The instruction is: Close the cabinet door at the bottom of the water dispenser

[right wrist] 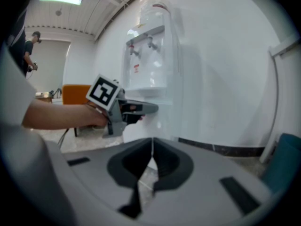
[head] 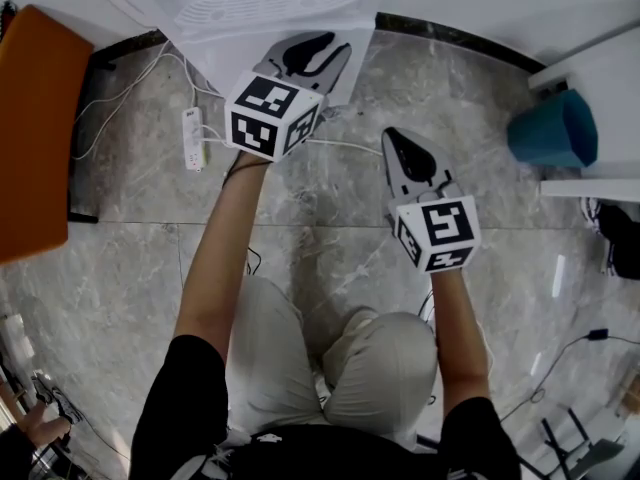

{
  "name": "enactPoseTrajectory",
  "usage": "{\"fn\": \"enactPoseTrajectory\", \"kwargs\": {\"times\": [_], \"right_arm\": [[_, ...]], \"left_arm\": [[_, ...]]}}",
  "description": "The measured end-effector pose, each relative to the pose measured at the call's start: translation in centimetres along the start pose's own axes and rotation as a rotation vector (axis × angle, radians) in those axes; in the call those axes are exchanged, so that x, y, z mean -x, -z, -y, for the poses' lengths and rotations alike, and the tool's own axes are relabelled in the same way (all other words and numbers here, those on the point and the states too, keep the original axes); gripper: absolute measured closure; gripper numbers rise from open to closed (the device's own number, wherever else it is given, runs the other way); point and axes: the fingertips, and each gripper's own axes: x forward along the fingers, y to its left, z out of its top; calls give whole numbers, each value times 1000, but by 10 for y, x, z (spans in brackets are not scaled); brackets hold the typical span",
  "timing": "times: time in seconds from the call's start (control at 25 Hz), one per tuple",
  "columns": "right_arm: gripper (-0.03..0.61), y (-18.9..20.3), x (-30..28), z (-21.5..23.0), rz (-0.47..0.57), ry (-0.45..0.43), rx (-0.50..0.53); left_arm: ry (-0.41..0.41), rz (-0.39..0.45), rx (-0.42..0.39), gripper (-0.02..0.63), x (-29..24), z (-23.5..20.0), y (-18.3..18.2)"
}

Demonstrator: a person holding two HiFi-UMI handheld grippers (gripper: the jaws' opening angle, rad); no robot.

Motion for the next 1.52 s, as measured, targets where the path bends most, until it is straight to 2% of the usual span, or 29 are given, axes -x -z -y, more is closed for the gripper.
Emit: {"fn": "enactPoseTrajectory", "kwargs": {"times": [0.2,0.68,0.84,0.92,1.04,1.52], "right_arm": [[545,1,-1,1,2,-5,-7],[544,4,-3,-2,0,-11,-13],[544,0,-1,-5,8,-15,-10],[545,-4,0,-6,19,-16,-11],[545,-12,2,-6,32,-17,-18],[545,-69,17,-16,86,-43,-64]], "left_arm": [[-40,-3,8,512,-2,-13,1],[-9,-7,-9,512,5,-4,2],[-16,11,-21,552,18,1,0],[-28,11,-34,588,24,2,-2],[-26,3,-41,600,32,5,-6],[-12,-8,-48,603,97,35,-39]]}}
